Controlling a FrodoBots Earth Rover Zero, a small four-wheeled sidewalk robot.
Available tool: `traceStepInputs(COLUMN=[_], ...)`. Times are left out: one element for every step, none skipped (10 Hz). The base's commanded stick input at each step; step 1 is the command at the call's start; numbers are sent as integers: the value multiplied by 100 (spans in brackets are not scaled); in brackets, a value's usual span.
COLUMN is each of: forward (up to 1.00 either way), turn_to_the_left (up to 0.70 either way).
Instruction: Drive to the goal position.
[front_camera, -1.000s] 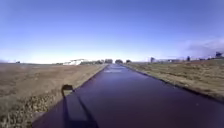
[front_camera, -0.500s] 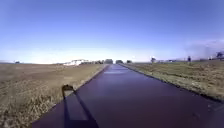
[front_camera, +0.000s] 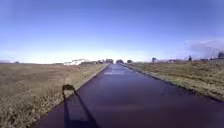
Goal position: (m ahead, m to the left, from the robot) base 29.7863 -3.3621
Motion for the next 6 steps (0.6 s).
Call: traceStepInputs(forward=[100, 100, 100, 100, 100, 100], turn_to_the_left=[0, 0, 0, 0, 0, 0])
